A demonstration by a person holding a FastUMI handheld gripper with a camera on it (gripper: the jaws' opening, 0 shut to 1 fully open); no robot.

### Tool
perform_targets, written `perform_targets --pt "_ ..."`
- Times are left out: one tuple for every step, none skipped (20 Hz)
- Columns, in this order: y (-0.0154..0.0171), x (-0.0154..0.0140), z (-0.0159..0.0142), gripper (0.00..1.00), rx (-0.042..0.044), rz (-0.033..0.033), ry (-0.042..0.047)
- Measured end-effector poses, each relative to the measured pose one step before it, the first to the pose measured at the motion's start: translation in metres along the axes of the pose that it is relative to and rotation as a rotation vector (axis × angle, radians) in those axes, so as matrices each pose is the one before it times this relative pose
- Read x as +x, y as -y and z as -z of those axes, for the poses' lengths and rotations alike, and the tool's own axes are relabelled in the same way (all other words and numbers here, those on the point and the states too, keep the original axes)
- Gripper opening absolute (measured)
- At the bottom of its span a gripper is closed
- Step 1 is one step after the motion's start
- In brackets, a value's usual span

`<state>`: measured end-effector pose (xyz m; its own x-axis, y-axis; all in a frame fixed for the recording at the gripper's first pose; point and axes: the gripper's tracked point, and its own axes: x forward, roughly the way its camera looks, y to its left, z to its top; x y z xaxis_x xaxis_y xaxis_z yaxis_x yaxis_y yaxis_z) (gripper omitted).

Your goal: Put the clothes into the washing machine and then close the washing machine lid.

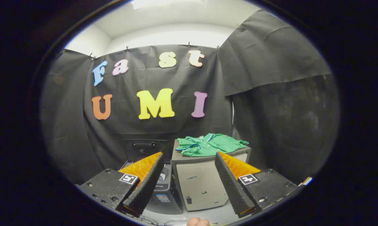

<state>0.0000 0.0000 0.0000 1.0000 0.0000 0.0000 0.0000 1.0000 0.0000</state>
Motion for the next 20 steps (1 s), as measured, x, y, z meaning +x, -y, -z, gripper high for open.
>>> perform_targets --pt "-0.00242 0.00046 0.00010 1.00 -0.00382 -0.00856 -0.00135" --pt "-0.00263 0.00155 0.00204 1.00 -0.00596 -0.00412 -0.00269" --pt "-0.00140 0.00037 -0.00035 1.00 -0.00437 -0.00415 0.00043" --pt "-0.00108 0.00071 0.00107 1.00 -0.00507 -0.00404 0.00079" --pt "-0.00138 -0.00005 -0.00202 1.00 -0.00305 -0.00340 0.00254" --pt "-0.00137 0.00073 0.00061 1.00 -0.00305 -0.00431 0.00197" --pt "-0.00163 0.00056 0.00014 1.00 -0.00255 -0.00345 0.00109" --pt "0.00038 0.00091 -0.00021 1.00 -0.00149 0.00000 0.00326" --pt "-0.00013 0.00209 -0.00139 1.00 0.00001 -0.00260 0.00046" --pt "-0.00069 -0.00045 0.00110 1.00 0.00217 -0.00047 -0.00214" --pt "0.00026 0.00042 -0.00062 1.00 0.00426 -0.00248 -0.00038" --pt "0.00037 0.00016 -0.00007 1.00 0.00315 -0.00088 0.00106" --pt "0.00045 0.00067 -0.00063 1.00 -0.00016 0.00081 -0.00084" --pt "0.00069 0.00096 0.00058 1.00 0.00005 -0.00200 0.00108" --pt "0.00044 0.00094 -0.00086 1.00 0.00162 -0.00345 -0.00034" --pt "-0.00043 -0.00020 0.00140 1.00 0.00235 0.00077 -0.00366" --pt "0.00022 0.00071 0.00061 1.00 0.00696 -0.00116 -0.00337" --pt "0.00098 -0.00001 0.00146 1.00 0.00614 -0.00030 -0.00335" --pt "-0.00028 0.00062 0.00043 1.00 0.00605 -0.00001 -0.00087" --pt "-0.00108 0.00071 0.00146 1.00 0.00222 -0.00009 -0.00189"
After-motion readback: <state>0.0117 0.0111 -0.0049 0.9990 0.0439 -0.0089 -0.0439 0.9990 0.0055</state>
